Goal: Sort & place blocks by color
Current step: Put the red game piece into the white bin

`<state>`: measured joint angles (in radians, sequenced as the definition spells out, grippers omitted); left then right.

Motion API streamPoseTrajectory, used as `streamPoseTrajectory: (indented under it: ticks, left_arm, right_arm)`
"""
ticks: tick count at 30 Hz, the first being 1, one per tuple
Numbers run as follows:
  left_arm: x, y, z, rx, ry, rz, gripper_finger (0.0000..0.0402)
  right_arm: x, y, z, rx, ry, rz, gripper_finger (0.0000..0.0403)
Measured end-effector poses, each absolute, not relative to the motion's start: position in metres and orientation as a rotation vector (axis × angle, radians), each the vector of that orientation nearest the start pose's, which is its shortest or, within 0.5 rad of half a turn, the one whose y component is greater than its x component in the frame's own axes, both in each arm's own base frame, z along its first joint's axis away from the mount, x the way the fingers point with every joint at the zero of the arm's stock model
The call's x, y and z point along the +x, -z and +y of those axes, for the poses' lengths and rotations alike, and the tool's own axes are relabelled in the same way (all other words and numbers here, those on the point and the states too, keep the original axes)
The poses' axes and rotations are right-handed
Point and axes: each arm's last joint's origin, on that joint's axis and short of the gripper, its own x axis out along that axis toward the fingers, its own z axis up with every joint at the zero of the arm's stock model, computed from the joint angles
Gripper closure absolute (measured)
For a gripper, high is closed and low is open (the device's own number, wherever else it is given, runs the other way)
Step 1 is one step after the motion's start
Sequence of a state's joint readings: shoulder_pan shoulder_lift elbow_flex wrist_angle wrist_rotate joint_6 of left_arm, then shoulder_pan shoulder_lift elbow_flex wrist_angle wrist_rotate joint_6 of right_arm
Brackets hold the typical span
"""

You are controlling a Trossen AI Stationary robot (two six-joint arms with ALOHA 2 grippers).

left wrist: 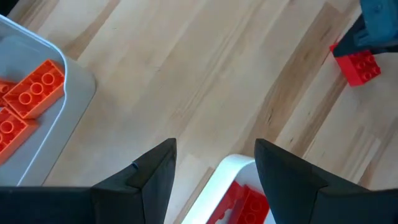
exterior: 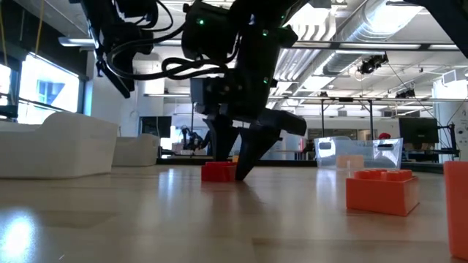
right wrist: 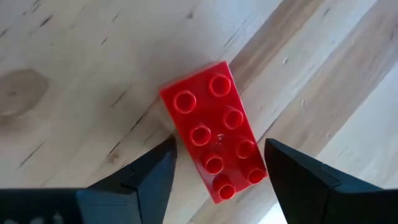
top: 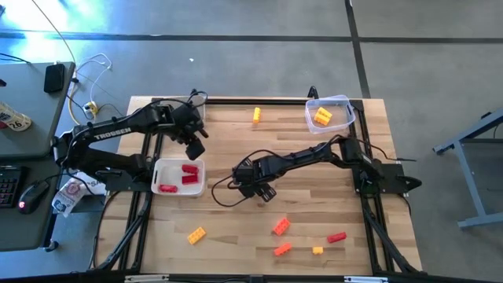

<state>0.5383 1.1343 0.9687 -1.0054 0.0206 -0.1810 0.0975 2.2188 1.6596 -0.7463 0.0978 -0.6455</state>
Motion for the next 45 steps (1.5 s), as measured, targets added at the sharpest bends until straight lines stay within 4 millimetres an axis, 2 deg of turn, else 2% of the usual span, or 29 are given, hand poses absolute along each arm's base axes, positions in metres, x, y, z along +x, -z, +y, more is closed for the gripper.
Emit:
streamPoseTrajectory:
  ticks: [10, 22, 30, 34, 40, 45]
  left_arm:
    - [0.173, -0.273, 0.098, -0.466, -0.545, 1.085, 0.0199]
    - [0.176, -0.274, 0.097, -0.404, -0.503, 1.083, 0.0197]
    - [0.176, -0.274, 0.097, -0.402, -0.503, 1.08, 0.0197]
    - [0.176, -0.274, 0.097, -0.402, -0.503, 1.078, 0.0198]
    - [0.176, -0.274, 0.098, -0.382, -0.491, 1.08, 0.0199]
    - [0.177, -0.275, 0.098, -0.355, -0.476, 1.073, 0.0199]
  right_arm:
    - [0.44, -0.141, 0.042, -0.484, -0.32, 1.301, 0.0292]
    - [0.434, -0.145, 0.047, -0.261, -0.171, 1.351, 0.0293]
    - [0.428, -0.163, 0.064, -0.266, -0.144, 1.31, 0.0292]
    - [0.428, -0.164, 0.072, -0.278, -0.132, 1.3, 0.0291]
    - [0.426, -0.169, 0.078, -0.277, -0.051, 1.283, 0.029]
    - [0.424, -0.183, 0.079, -0.273, 0.004, 1.24, 0.029]
